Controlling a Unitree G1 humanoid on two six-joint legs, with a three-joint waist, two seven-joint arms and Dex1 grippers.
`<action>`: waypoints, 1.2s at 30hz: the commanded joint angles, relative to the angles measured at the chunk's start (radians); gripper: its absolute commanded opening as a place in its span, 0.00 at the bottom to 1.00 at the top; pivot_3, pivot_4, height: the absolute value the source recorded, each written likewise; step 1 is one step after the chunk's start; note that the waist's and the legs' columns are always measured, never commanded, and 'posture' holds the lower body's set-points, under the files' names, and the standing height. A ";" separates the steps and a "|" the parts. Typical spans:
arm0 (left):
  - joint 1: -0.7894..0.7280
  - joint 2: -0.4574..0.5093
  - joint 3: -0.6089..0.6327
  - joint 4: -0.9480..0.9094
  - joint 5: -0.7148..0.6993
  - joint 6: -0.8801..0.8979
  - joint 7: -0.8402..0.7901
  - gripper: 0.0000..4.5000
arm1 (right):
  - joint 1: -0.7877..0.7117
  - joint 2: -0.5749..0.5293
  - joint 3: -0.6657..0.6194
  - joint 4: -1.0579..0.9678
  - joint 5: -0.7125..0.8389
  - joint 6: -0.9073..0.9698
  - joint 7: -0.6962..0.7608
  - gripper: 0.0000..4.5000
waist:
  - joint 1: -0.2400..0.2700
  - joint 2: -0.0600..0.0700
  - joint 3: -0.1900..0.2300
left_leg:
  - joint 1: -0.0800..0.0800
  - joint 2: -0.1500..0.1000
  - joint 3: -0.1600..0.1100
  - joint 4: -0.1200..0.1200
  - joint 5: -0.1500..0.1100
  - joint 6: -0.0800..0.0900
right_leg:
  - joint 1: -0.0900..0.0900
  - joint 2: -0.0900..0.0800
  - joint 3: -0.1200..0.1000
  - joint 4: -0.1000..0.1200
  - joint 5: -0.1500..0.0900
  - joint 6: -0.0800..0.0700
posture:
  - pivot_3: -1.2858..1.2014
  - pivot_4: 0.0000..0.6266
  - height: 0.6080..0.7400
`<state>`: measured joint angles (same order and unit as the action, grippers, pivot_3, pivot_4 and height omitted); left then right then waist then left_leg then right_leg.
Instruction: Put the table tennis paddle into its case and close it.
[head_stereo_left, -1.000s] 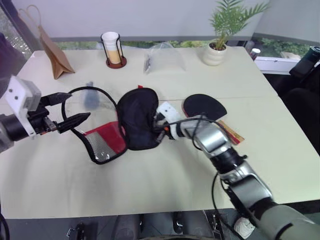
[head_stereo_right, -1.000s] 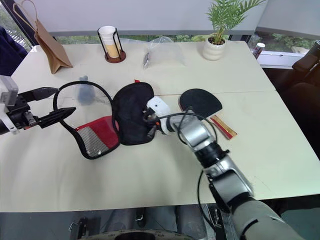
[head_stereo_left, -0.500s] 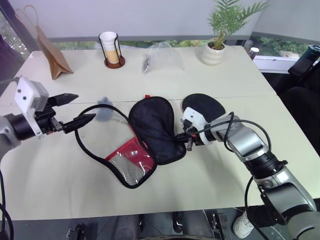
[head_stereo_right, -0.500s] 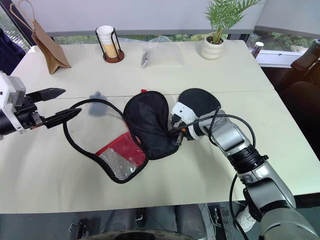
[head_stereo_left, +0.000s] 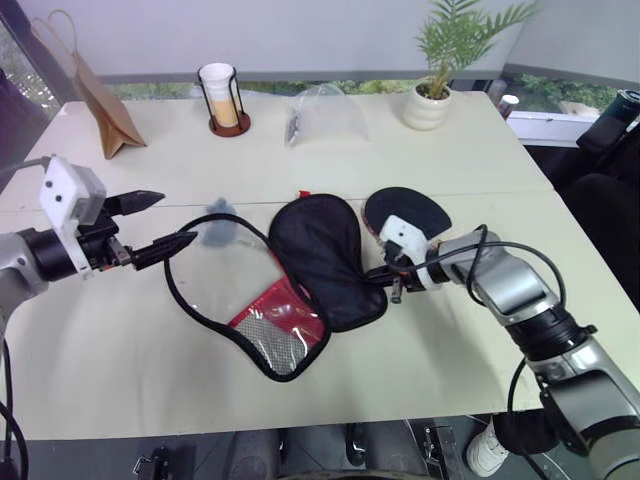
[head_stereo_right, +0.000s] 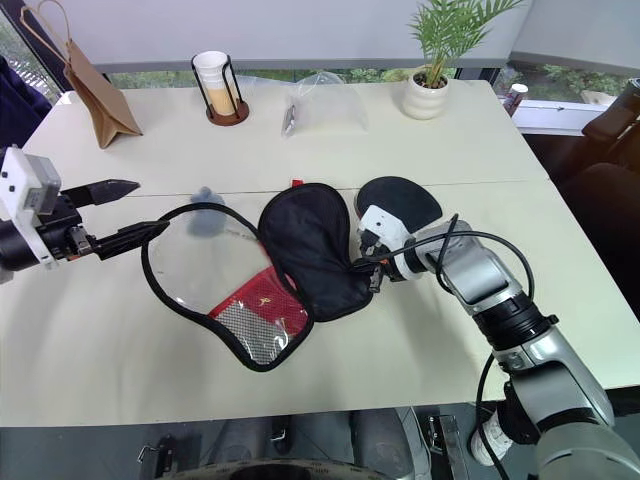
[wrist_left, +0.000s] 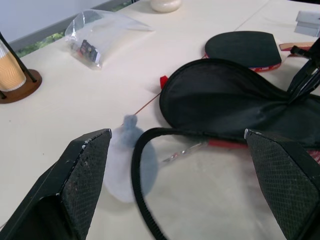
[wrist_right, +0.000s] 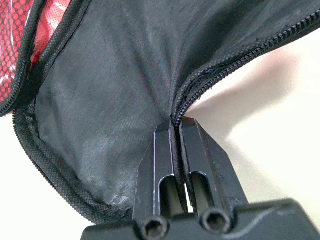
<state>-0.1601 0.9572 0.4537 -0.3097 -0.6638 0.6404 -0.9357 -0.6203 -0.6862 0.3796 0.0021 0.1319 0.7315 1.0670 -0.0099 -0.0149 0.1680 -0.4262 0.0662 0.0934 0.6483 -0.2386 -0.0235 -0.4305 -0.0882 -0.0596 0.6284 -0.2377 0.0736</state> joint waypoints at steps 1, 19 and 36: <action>-0.026 0.016 -0.003 0.002 -0.002 -0.014 -0.012 0.99 | 0.016 -0.026 -0.021 -0.008 -0.007 0.011 -0.002 0.01 | 0.000 0.000 0.000 | 0.000 0.000 0.000 0.000 0.000 0.000 | 0.000 0.000 0.000 0.000 0.000 0.000 | 0.52 0.24 1.00; -0.065 -0.005 -0.056 0.007 0.004 -0.019 -0.014 0.99 | -0.124 -0.086 -0.081 -0.043 -0.112 0.016 -0.141 0.99 | 0.000 0.000 0.001 | -0.002 0.000 0.001 0.000 0.000 0.000 | -0.003 0.000 0.001 0.001 0.000 0.000 | 0.52 0.24 1.00; -0.158 -0.039 -0.146 0.084 0.037 -0.066 -0.033 0.99 | 0.112 -0.183 -0.288 -0.113 -0.019 0.268 -0.199 0.99 | -0.005 -0.001 0.002 | -0.001 0.000 0.003 0.001 0.000 0.000 | -0.003 0.000 0.002 0.001 0.000 0.000 | 0.52 0.24 1.00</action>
<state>-0.3031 0.9178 0.3021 -0.2246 -0.6306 0.5973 -0.9622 -0.5075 -0.8710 0.1308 -0.1041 0.0959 0.9930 0.8774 -0.0151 -0.0156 0.1696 -0.4271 0.0665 0.0961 0.6488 -0.2384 -0.0231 -0.4331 -0.0876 -0.0577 0.6296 -0.2374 0.0739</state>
